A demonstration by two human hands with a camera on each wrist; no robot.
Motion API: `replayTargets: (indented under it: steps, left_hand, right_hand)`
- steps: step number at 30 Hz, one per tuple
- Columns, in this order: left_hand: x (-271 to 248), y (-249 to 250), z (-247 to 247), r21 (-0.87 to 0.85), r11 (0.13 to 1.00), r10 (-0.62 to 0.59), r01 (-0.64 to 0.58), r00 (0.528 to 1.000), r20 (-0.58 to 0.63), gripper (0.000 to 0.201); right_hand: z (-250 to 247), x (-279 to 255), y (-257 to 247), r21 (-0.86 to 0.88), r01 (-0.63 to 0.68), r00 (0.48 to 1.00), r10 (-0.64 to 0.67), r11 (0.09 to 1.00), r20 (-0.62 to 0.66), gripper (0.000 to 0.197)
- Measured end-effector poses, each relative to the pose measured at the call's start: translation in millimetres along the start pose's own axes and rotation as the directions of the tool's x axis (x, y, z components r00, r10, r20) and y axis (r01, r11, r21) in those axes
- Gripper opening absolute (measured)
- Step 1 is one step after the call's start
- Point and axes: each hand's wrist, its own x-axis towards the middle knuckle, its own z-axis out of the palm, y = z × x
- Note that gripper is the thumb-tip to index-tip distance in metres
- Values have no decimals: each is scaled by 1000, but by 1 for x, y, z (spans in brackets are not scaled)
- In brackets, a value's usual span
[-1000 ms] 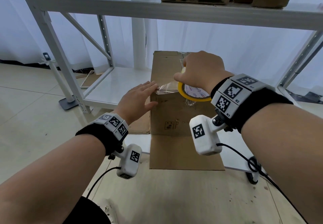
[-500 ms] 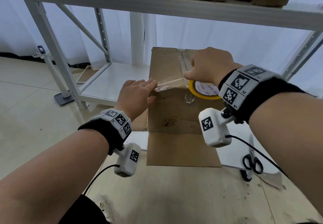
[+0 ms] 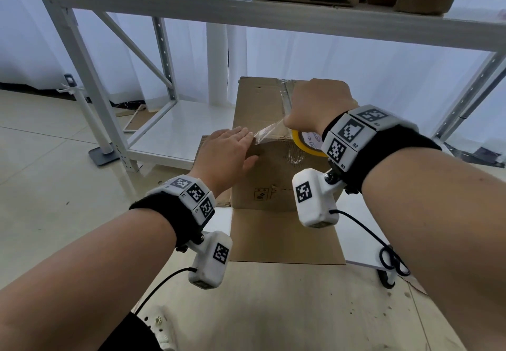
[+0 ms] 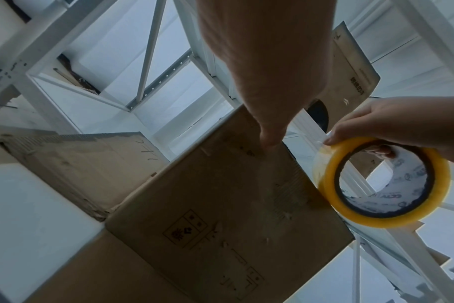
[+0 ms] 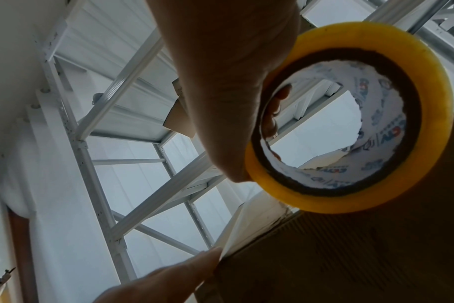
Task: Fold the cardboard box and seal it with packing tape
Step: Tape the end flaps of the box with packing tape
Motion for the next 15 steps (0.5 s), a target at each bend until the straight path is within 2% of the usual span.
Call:
replayTargets:
  steps: [6, 9, 12, 15]
  left_hand:
    - [11, 19, -1, -51, 998, 19, -19, 1000, 1, 56]
    - [14, 21, 1, -61, 998, 4, -5, 1000, -12, 54]
    - [14, 20, 0, -35, 999, 15, -15, 1000, 2, 54]
    - [14, 18, -1, -39, 999, 5, -4, 1000, 22, 54]
  right_hand:
    - [2, -1, 1, -10, 48, 999, -48, 999, -24, 24]
    - [2, -5, 2, 47, 70, 996, -68, 996, -50, 25]
    - [4, -12, 10, 130, 80, 987, -60, 988, -150, 35]
    - [12, -22, 22, 162, 22, 963, 23, 987, -270, 53]
